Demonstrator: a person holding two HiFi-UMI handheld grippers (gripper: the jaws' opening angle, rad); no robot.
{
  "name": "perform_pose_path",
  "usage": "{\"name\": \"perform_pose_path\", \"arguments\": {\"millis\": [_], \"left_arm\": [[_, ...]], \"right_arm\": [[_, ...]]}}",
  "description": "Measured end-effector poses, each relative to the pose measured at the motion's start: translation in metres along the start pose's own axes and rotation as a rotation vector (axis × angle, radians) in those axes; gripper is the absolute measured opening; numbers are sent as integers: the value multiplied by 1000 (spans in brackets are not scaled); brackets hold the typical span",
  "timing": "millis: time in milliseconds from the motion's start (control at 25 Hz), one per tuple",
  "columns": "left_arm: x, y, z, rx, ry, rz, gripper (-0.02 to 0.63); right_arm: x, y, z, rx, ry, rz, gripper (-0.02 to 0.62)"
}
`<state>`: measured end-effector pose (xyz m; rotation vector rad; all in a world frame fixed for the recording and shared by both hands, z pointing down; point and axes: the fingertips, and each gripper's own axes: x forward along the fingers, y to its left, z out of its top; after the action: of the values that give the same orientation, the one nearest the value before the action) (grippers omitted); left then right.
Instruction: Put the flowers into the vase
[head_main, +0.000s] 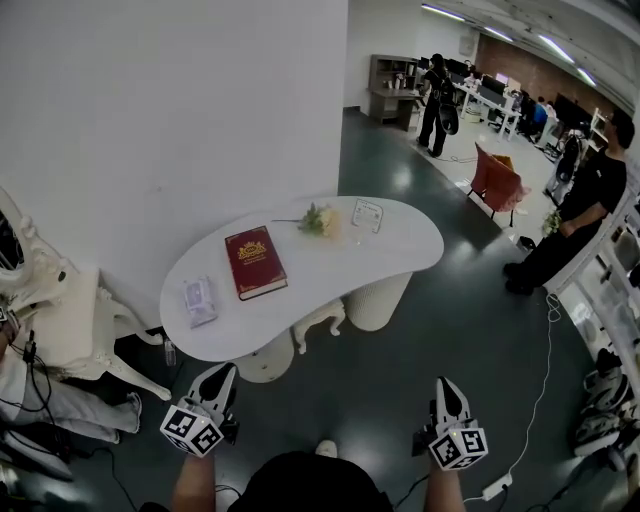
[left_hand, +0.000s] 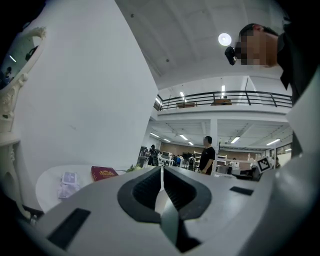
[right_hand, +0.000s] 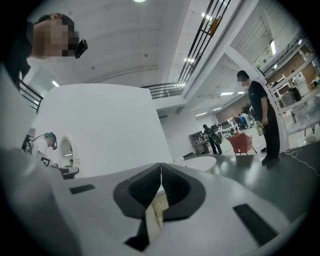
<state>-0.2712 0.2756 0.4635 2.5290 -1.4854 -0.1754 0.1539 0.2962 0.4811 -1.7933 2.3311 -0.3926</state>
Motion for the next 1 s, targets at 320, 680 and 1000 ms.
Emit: {"name": "perform_pose_path", "arguments": {"millis": [320,680,1000], "left_arm": [[41,-18,11,16,0,44,23],[69,-14,-4,35,48,21,23],[137,0,-1,50,37,-55,22]], "right_arm": [[8,-40,15,12,-1,4,23],[4,-61,-8,16,46,-25,23],[24,-83,19,-15,-10,-109,23]]}}
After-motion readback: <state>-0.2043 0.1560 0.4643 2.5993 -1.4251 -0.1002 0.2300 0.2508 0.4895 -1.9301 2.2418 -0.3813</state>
